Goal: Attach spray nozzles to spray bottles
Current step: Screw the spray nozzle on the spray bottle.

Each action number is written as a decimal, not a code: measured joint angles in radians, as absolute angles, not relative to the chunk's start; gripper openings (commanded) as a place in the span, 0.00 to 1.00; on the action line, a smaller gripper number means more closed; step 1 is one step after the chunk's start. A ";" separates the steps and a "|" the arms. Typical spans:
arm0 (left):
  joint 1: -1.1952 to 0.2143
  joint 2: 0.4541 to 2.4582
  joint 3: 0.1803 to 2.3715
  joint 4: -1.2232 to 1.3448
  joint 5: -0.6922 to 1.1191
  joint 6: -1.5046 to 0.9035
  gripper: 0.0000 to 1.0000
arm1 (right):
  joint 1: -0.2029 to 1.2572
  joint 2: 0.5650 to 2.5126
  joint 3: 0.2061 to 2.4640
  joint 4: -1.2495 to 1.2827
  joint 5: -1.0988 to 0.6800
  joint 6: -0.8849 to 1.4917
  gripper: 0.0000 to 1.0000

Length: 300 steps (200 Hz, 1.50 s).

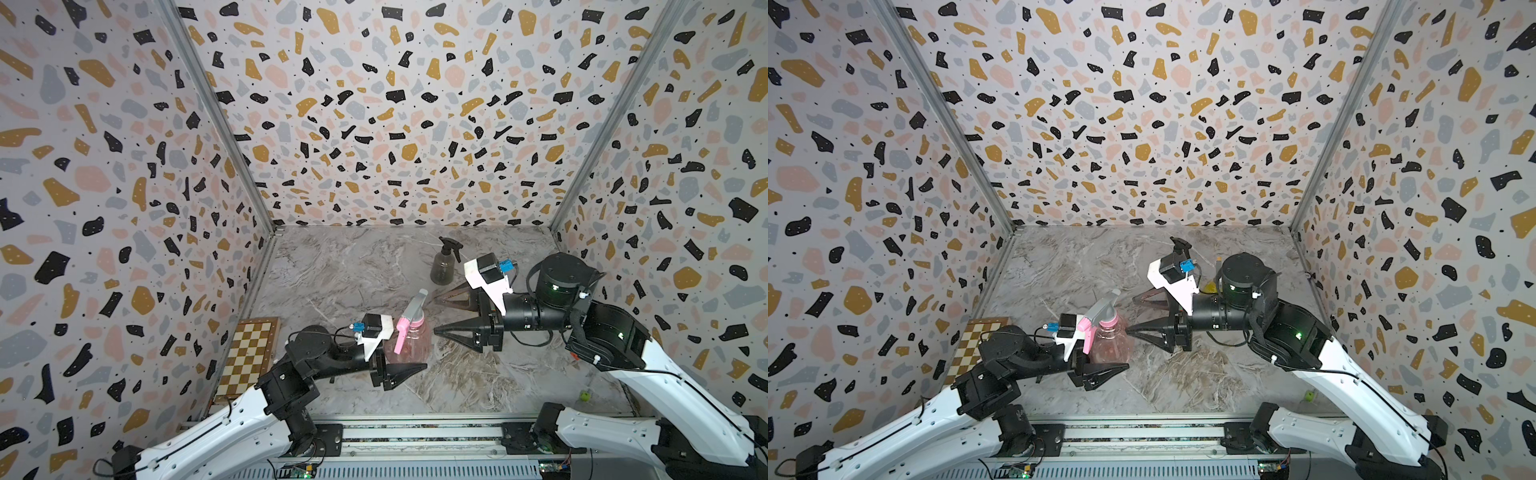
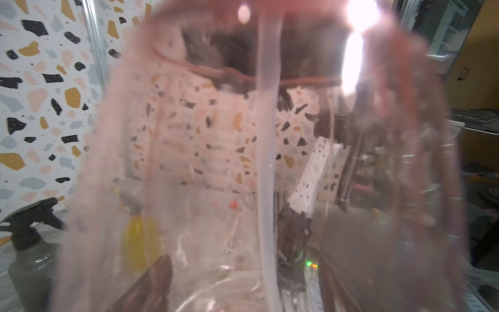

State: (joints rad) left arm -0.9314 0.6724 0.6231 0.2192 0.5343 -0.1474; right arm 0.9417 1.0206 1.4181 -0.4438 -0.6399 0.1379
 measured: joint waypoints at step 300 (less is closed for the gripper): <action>-0.931 0.712 0.623 0.237 0.645 -0.154 0.00 | 0.983 1.100 1.418 -0.332 -0.779 0.122 0.33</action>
State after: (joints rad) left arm -0.9314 0.7124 0.6231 0.2367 0.6445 -0.1543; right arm 0.9833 1.1000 1.4181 -0.3321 -0.7788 0.1219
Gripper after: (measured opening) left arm 0.794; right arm 0.357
